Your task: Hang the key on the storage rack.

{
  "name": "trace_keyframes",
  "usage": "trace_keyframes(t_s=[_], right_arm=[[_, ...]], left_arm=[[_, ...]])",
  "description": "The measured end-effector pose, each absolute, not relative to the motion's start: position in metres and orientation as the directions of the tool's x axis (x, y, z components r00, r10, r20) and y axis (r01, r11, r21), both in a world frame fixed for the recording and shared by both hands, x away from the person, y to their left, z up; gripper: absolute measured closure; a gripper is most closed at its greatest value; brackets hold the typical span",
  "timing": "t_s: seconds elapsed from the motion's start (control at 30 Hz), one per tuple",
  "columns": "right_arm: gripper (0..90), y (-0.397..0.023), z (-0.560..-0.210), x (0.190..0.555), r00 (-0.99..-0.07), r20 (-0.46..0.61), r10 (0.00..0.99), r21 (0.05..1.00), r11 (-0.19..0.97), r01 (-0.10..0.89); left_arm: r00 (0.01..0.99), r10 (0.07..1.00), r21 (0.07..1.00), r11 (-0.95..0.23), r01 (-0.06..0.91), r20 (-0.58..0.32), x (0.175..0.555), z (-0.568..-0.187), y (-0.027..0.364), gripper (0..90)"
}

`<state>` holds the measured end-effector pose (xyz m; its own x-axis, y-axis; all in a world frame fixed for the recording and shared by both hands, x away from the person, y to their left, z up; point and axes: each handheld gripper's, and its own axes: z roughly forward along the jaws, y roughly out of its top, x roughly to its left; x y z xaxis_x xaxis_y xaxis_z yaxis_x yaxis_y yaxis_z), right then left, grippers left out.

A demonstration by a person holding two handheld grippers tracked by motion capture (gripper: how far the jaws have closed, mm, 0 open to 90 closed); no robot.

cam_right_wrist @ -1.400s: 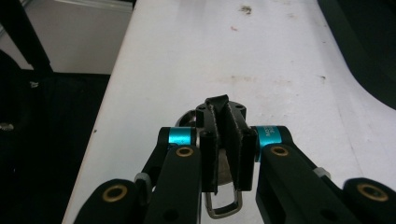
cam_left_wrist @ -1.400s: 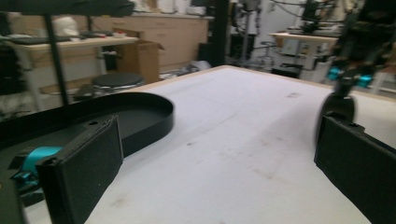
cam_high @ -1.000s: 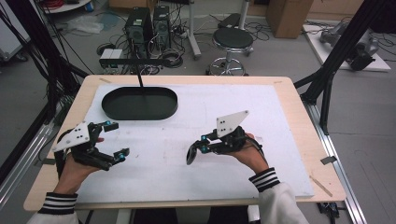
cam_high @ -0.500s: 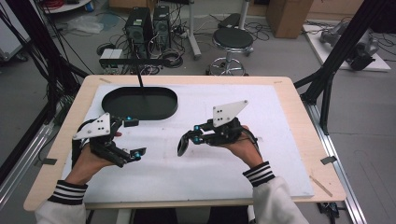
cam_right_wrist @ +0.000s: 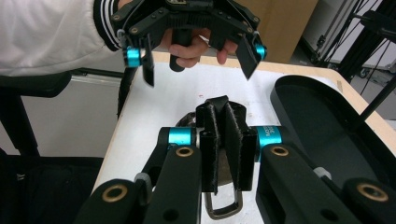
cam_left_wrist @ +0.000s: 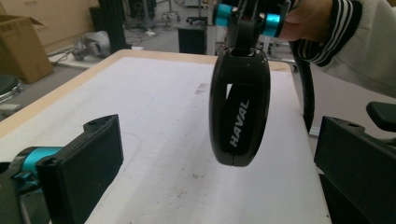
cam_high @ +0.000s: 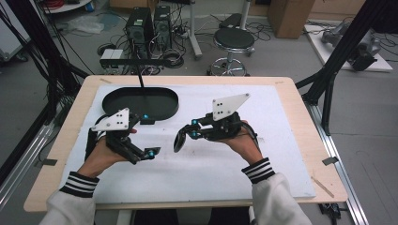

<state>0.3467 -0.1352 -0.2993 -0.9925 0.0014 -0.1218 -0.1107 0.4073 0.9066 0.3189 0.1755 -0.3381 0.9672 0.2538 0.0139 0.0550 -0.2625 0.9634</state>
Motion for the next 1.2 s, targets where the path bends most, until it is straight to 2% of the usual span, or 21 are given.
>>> trace_keyframes(t_s=[0.57, 0.97, 1.07, 1.2], right_arm=[[84.3, -0.131, -0.298, 0.344, -0.992, -0.127, -0.016, 0.913, 0.390, -0.123], [84.3, -0.131, -0.298, 0.344, -0.993, -0.117, -0.017, 0.918, 0.380, -0.115], [84.3, -0.129, -0.298, 0.344, -0.993, -0.117, -0.022, 0.917, 0.382, -0.117], [84.3, -0.129, -0.298, 0.344, -0.993, -0.117, -0.021, 0.918, 0.379, -0.116]], left_arm=[[0.986, 0.166, 0.932, -0.358, 0.059, 0.001, 0.326, -0.340, 0.136, 1.8], [0.988, 0.152, 0.919, -0.388, 0.063, -0.004, 0.328, -0.344, 0.123, 3.2], [0.991, 0.137, 0.917, -0.396, 0.052, 0.003, 0.328, -0.344, 0.123, 12.5], [0.990, 0.139, 0.915, -0.400, 0.056, 0.000, 0.328, -0.345, 0.121, 13.1]])
